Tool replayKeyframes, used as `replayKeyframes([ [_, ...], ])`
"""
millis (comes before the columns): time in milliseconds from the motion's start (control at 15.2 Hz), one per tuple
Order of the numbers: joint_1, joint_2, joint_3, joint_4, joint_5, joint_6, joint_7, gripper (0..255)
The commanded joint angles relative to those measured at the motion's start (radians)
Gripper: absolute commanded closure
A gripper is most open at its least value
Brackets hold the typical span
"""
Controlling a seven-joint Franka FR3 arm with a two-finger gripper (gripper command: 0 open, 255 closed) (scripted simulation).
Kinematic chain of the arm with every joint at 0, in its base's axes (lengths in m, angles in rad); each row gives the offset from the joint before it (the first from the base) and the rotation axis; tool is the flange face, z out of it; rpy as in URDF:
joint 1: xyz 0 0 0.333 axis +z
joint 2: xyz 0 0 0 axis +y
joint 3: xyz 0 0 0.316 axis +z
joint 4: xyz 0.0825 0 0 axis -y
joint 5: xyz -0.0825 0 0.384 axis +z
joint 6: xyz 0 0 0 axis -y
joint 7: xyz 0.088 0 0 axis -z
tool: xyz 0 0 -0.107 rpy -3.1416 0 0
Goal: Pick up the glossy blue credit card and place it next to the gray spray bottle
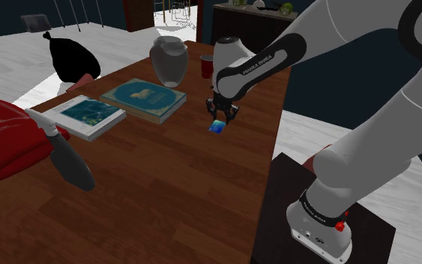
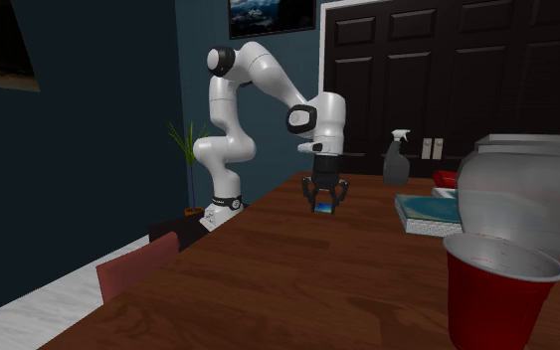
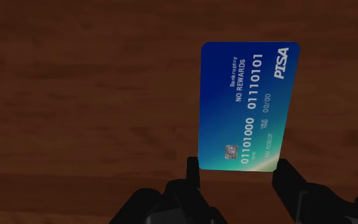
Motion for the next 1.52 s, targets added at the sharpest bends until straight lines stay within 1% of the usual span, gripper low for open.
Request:
replayKeyframes([
  [0,0.001,-0.008,-0.002,0.003,0.009,-0.014,-0.008,255],
  [660,0.016,-0.102,-0.023,0.063,0.078,-0.153,-0.074,255],
  [1452,0.025,-0.176,-0.048,0.165,0.117,-0.319,-0.123,255],
])
